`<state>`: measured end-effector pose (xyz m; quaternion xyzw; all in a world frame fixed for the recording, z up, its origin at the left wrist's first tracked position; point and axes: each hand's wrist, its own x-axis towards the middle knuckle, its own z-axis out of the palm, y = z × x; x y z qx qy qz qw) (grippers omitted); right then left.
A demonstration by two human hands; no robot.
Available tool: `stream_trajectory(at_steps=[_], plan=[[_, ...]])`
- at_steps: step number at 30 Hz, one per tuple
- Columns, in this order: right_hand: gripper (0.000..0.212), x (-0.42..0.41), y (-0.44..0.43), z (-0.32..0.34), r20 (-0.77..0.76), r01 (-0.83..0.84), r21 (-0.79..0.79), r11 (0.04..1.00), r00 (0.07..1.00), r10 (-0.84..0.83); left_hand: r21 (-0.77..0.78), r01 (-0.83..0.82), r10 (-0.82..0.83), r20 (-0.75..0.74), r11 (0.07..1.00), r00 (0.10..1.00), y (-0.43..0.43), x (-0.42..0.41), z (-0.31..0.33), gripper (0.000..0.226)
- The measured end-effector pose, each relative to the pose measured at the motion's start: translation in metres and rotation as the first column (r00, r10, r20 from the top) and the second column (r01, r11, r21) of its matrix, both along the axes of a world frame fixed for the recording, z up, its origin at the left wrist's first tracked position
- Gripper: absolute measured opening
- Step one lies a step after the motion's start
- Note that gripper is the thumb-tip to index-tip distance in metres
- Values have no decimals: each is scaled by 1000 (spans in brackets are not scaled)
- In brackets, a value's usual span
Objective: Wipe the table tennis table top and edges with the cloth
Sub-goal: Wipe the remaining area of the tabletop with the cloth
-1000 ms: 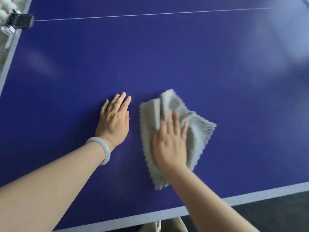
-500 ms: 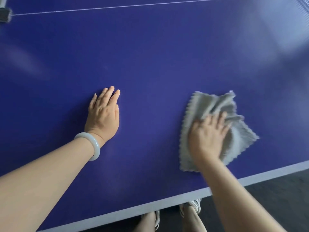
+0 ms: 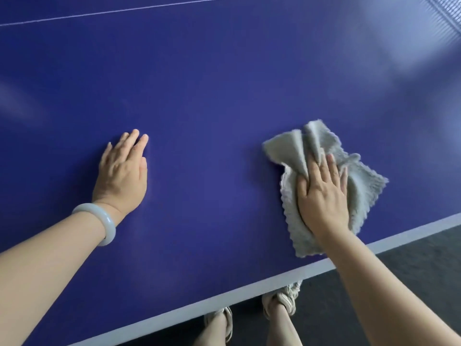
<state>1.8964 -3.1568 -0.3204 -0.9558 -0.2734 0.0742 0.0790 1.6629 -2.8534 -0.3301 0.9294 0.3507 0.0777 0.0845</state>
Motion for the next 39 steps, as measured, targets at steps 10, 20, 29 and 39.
stream_trajectory(at_steps=[10, 20, 29, 39], plan=[[46, -100, 27, -11, 44, -442, 152, 884, 897, 441, 39, 47, -42, -108, 998, 993, -37, 59, 18, 45], [53, 27, -48, -6, 52, -371, 101, 923, 929, 367, 40, 270, -267, -69, 962, 961, -108, 211, 17, 56], [78, 65, -43, -4, -25, 275, -61, 959, 960, -277, 9, 96, -96, -45, 995, 994, -107, 215, -2, 58], [50, 162, -2, -4, 98, -372, 67, 926, 926, 365, -11, 105, -105, -22, 994, 994, -107, 213, -1, 53]])
